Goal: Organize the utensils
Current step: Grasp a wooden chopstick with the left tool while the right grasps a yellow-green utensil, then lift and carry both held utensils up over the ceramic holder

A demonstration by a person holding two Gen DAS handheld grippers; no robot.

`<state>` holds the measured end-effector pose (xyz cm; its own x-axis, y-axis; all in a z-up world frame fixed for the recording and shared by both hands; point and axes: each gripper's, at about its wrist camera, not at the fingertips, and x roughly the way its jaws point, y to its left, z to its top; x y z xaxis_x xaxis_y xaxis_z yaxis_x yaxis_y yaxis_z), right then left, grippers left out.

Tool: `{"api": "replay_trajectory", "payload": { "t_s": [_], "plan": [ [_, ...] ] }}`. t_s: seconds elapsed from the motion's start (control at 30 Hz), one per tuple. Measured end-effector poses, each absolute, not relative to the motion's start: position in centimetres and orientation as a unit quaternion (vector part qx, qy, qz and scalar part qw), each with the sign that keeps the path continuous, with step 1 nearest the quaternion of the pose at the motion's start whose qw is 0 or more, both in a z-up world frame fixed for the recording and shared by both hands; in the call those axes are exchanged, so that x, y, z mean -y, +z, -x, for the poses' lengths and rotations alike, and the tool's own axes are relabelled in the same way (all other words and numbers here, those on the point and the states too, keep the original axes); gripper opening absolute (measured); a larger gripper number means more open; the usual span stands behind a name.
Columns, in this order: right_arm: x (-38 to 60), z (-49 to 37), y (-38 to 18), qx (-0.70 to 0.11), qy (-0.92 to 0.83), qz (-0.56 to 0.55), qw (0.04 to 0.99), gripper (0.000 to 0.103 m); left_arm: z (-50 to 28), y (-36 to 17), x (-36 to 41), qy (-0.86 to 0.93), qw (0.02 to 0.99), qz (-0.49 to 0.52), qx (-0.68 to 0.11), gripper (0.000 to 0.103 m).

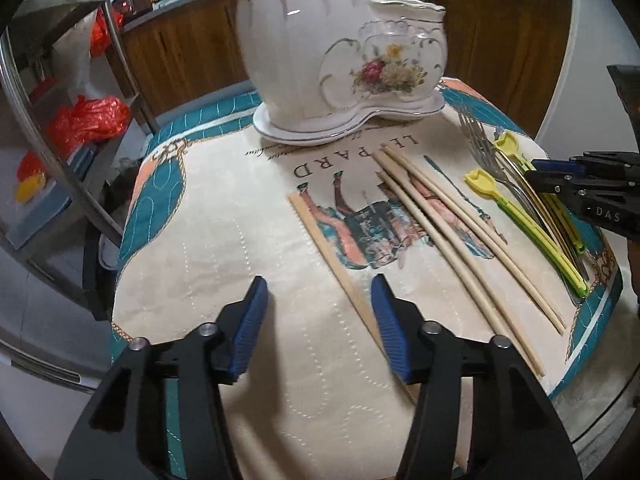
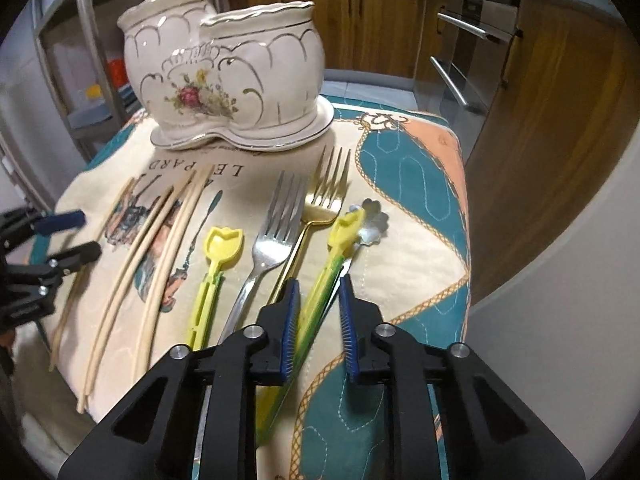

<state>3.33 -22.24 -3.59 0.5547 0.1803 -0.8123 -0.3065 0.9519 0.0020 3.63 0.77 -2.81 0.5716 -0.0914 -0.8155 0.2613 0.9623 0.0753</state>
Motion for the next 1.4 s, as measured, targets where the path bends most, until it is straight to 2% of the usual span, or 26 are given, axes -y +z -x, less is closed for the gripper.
{"api": "replay_trajectory", "payload": {
  "t_s": [0.1, 0.13, 0.17, 0.23, 0.33, 0.63, 1.03, 1.4],
  "plan": [
    [22.1, -3.3, -3.4, -0.448, 0.141, 0.078, 0.880, 0.011, -3.6, -2.8, -1.1, -0.108, 0.879, -0.088, -0.456, 0.052],
    [22.2, -3.1, -3.1, -0.445, 0.141, 0.076, 0.881, 0.010, -3.5, -2.8, -1.0, -0.112, 0.880, -0.093, -0.453, 0.041],
    [22.3, -3.1, -3.0, -0.442, 0.141, 0.074, 0.883, 0.010, -3.3, -2.8, -0.7, -0.121, 0.880, -0.097, -0.450, 0.025],
    [22.6, -2.9, -2.7, -0.433, 0.140, 0.072, 0.887, 0.010, -3.1, -2.7, -0.2, -0.125, 0.880, -0.110, -0.446, 0.011],
    [22.7, -2.6, -2.4, -0.424, 0.142, 0.074, 0.891, 0.010, -2.9, -2.7, 0.4, -0.126, 0.878, -0.129, -0.443, 0.006],
    [23.6, -1.7, -0.6, -0.383, 0.163, 0.041, 0.908, 0.010, -2.3, -1.6, -1.0, -0.134, 0.885, -0.108, -0.433, 0.006],
    [24.0, -2.6, 5.5, -0.266, 0.196, -0.018, 0.944, 0.010, -0.6, 7.1, -3.8, -0.161, 0.953, -0.051, -0.250, 0.006],
    [21.6, -8.4, 9.9, -0.182, 0.236, -0.085, 0.951, 0.010, -8.4, 14.1, -3.3, -0.171, 0.973, 0.008, -0.154, 0.006]
  ]
}}
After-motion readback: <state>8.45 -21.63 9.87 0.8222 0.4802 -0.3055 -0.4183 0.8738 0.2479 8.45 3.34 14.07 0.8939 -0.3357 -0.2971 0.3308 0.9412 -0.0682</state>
